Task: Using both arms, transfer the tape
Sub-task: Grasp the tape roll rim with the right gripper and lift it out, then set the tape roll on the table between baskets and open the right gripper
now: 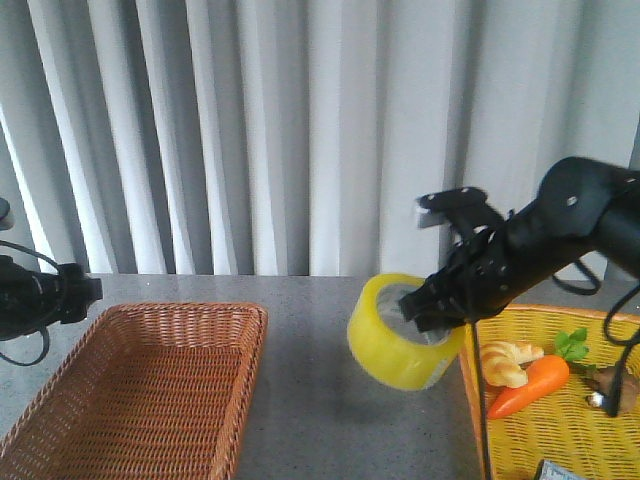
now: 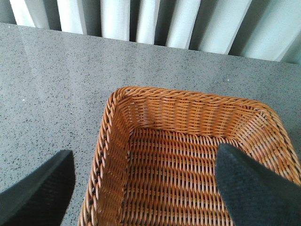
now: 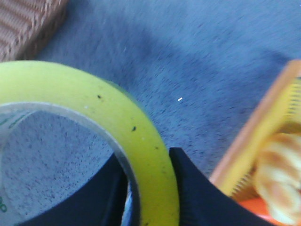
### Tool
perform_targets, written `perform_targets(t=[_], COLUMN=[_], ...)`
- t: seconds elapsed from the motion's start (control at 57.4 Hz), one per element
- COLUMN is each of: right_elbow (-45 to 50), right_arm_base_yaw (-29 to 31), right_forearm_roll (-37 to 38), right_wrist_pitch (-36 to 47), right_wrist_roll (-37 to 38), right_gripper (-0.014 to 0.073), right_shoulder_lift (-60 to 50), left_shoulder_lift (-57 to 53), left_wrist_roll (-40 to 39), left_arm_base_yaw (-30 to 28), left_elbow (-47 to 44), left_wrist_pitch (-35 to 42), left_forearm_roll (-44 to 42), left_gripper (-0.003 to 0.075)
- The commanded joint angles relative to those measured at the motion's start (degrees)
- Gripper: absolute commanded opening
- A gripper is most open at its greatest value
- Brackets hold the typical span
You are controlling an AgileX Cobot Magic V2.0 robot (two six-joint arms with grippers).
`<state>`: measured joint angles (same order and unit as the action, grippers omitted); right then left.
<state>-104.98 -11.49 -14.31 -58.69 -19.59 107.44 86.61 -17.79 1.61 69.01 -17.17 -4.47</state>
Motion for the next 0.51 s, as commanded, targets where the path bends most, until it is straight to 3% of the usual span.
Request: perform_targets(t=[0.0,0.174,0.488], right_elbow=[-1.9,-1.9,-1.9], right_arm_base_yaw=[-2.8,-5.6,-5.7], right_forearm_roll=[3.0,6.5,6.3], right_wrist_pitch=[4.4,3.9,2.7], right_wrist_roll=[0.9,1.4,1.4], right_gripper=[0.0050,0.0117,0.0297], right_shoulder_lift=[0.6,6.7,12.3], left_shoulder_lift=[-2.0,-2.0,-2.0], left_wrist_roll=[0.0,0.0,0.0], left_arm_base_yaw=[0.4,0.4,0.4], left_elbow=[2.0,2.0,2.0], left_wrist_pitch=[4.0,3.8,2.3], left_forearm_roll=[0.3,0.3,0.3], left_gripper=[0.0575,0.0575,0.0575])
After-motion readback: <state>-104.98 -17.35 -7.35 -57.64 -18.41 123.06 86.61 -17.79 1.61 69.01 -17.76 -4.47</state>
